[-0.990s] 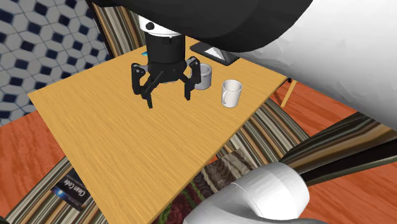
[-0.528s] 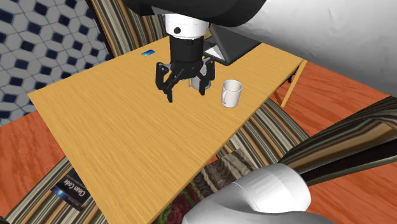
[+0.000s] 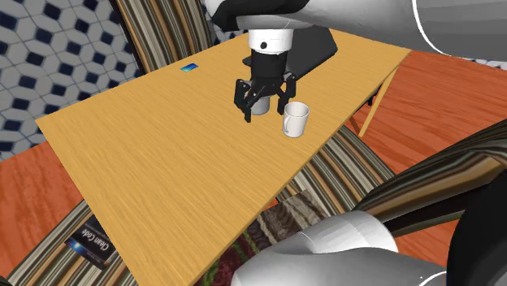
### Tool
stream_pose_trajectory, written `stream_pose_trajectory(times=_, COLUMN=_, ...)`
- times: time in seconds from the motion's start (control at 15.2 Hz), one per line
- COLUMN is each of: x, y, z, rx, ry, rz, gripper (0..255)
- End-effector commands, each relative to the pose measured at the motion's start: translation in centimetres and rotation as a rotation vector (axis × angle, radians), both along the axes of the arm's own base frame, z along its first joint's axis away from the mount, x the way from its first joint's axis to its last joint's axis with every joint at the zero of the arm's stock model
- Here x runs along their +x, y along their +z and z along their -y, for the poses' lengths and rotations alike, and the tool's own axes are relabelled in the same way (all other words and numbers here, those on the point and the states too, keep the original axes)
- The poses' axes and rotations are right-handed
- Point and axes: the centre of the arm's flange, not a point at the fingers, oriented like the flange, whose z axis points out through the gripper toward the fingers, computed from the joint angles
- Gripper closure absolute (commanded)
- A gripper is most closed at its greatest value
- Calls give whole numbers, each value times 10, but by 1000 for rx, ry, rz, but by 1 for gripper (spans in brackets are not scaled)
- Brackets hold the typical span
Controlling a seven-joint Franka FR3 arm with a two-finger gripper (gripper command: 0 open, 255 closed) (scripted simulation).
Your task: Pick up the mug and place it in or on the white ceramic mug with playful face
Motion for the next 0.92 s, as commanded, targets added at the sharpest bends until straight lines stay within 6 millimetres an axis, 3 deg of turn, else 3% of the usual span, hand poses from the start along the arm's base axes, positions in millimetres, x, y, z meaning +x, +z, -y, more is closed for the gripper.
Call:
stream_pose_trajectory(times=0.0, x=11, y=-11, z=24, rx=-4, ry=6, rz=-3, gripper=0)
stream_pose_trajectory(times=0.86, x=78, y=-77, z=166, rx=-17, ry=38, rz=-25, gripper=0)
